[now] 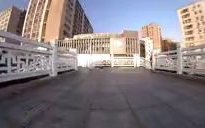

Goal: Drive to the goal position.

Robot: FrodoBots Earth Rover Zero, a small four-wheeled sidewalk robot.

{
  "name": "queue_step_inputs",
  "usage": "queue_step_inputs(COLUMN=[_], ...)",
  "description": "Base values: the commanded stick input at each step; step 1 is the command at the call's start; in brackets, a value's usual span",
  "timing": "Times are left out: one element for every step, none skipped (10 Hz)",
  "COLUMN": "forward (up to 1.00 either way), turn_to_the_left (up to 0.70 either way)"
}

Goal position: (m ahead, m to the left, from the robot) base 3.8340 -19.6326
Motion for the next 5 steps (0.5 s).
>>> queue_step_inputs(forward=[0.45, 0.45, 0.45, 0.45, 0.45], turn_to_the_left=[0.00, 0.00, 0.00, 0.00, 0.00])
